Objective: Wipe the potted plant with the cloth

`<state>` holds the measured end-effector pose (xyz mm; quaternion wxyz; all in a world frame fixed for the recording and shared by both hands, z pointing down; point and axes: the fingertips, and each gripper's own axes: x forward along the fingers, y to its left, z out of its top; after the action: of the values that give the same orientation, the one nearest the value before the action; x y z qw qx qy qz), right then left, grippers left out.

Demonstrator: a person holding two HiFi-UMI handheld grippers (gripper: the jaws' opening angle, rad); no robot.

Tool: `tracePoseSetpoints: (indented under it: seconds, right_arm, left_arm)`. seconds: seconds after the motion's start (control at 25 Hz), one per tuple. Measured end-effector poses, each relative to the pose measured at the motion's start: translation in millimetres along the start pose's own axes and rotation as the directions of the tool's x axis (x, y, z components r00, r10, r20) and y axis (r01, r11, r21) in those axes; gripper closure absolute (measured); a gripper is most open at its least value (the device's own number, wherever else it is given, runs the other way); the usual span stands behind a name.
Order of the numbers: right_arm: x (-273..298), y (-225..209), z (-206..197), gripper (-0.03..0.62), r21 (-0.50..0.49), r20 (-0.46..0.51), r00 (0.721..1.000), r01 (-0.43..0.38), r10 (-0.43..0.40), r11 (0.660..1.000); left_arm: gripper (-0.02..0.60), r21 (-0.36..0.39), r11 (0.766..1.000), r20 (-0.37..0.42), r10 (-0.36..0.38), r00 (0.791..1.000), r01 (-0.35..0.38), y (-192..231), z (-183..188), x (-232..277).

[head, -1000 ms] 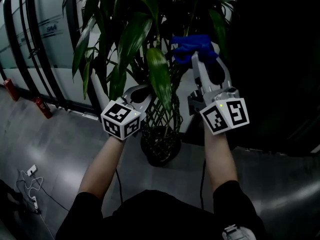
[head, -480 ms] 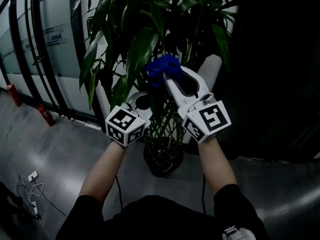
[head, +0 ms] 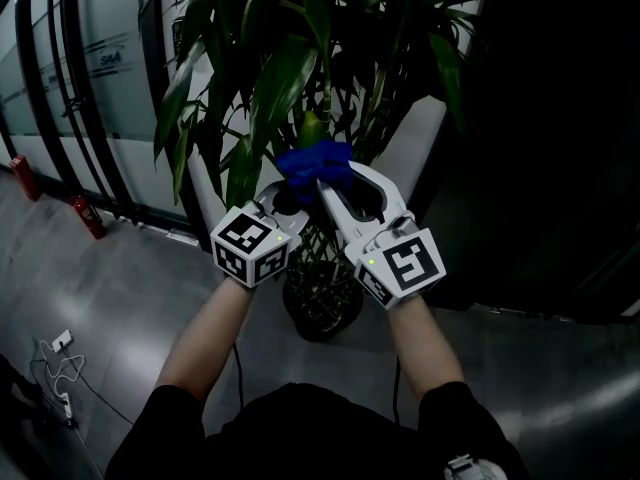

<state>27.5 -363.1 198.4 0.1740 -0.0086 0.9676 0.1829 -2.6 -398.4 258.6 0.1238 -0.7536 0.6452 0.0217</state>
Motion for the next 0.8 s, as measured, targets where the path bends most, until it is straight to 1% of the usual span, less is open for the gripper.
tracePoseSetpoints:
  seconds: [0.12, 0.2, 0.28, 0.36, 0.48, 0.64, 0.8]
  right_arm:
    - [-8, 2, -8, 0.49, 0.065, -0.003, 1.0, 0.005, -0.005, 0.998]
    - [-14, 3, -11, 0.49, 0.086, -0.006, 1.0, 0.011, -0.01, 0.996]
    - [-20, 3, -15, 0.49, 0.101, -0.012, 1.0, 0.019, -0.018, 0.995]
    - [-26, 4, -18, 0.49, 0.125, -0.017, 1.0, 0.026, -0.024, 0.992]
    - [-35, 8, -25, 0.49, 0.147, -0.035, 0.999, 0.026, -0.021, 0.989]
    - [-46, 13, -42, 0.49, 0.155, -0.085, 0.996, 0.034, -0.021, 0.987]
    - [-56, 19, -55, 0.49, 0.172, -0.113, 0.993, 0.033, -0.014, 0.985]
  left_arm:
    - [0.575, -0.018, 1.0, -0.011, -0.002, 1.0, 0.002, -3, -7, -1]
    - [0.575, -0.007, 1.0, -0.022, 0.002, 1.0, -0.002, -6, -9, -1]
    - [0.575, 0.016, 1.0, -0.021, 0.017, 1.0, -0.017, -8, -9, -2]
    - [0.575, 0.022, 0.999, -0.018, 0.035, 0.999, -0.035, -9, -10, -3]
    - [0.575, -0.004, 0.998, -0.02, 0.059, 0.998, -0.059, -9, -17, -6]
    - [0.575, -0.036, 0.996, -0.02, 0.085, 0.996, -0.085, -17, -36, -6]
    - [0.575, -0.054, 0.994, -0.028, 0.097, 0.995, -0.098, -22, -49, -11]
